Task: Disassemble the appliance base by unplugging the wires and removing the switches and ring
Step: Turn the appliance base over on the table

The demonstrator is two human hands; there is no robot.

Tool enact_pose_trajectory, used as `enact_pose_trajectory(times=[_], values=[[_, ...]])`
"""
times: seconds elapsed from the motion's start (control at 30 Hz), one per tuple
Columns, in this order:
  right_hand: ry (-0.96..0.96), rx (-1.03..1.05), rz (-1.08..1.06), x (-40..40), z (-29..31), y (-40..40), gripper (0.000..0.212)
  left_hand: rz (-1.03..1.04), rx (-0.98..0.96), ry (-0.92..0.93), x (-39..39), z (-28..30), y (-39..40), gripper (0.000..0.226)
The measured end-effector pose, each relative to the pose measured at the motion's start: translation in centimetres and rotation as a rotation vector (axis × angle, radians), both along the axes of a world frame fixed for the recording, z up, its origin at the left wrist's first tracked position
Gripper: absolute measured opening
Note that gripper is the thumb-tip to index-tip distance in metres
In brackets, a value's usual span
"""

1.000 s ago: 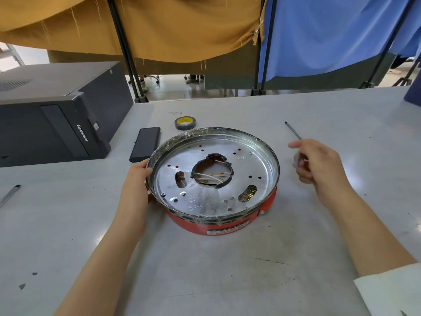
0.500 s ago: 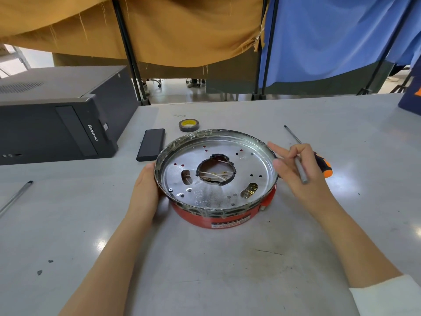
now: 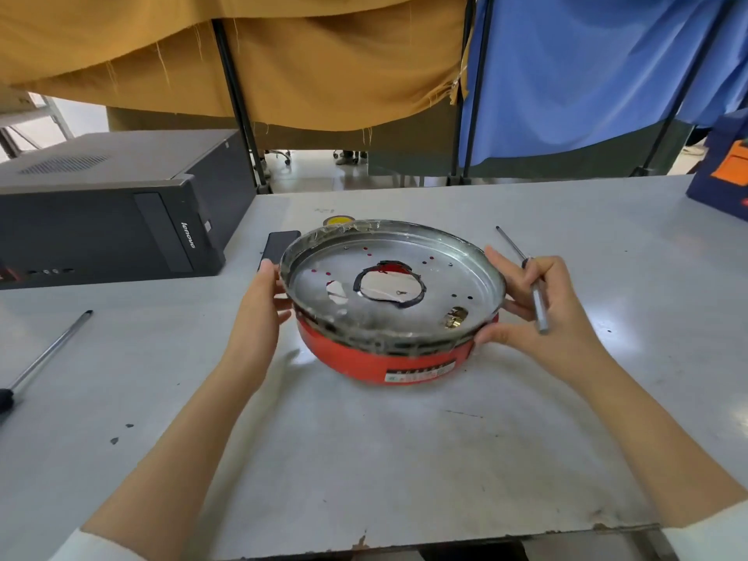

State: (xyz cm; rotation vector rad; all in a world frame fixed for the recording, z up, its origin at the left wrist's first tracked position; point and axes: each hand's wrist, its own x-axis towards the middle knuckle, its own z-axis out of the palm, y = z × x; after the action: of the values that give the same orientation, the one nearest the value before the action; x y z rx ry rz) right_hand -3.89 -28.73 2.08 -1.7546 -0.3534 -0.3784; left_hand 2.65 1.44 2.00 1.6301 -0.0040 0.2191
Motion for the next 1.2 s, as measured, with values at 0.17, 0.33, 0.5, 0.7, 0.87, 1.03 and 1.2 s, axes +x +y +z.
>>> enact_pose_trajectory(times=[0.17, 0.33, 0.5, 0.7, 0.87, 1.03, 1.2], values=[[0.056, 0.160, 0.050, 0.1, 3.1, -0.3, 0.046, -0.043, 0.150, -0.159, -0.5, 1.9, 1.2, 0.028], [0.274, 0.222, 0.044, 0.8, 5.1, -0.1, 0.077, -0.031, 0.021, -0.199, 0.1, 3.6, 0.8, 0.041], [0.496, 0.063, 0.000, 1.1, 6.7, 0.2, 0.074, 0.098, -0.012, -0.081, 0.3, 2.8, -0.2, 0.068], [0.518, -0.099, -0.198, 1.3, 7.9, 0.7, 0.086, 0.214, -0.107, 0.156, 1.0, 3.0, -1.7, 0.059], [0.452, -0.362, -0.237, 0.4, 8.3, 1.0, 0.086, 0.080, 0.164, 0.302, -0.1, 3.5, -1.1, 0.077], [0.423, -0.412, -0.342, 0.8, 7.6, 0.6, 0.077, -0.235, 0.417, 0.477, -1.4, 4.0, 1.4, 0.111], [0.505, -0.294, -0.178, 1.2, 7.8, -0.2, 0.066, -0.295, 0.329, 0.444, -0.7, 4.4, 3.9, 0.079]])
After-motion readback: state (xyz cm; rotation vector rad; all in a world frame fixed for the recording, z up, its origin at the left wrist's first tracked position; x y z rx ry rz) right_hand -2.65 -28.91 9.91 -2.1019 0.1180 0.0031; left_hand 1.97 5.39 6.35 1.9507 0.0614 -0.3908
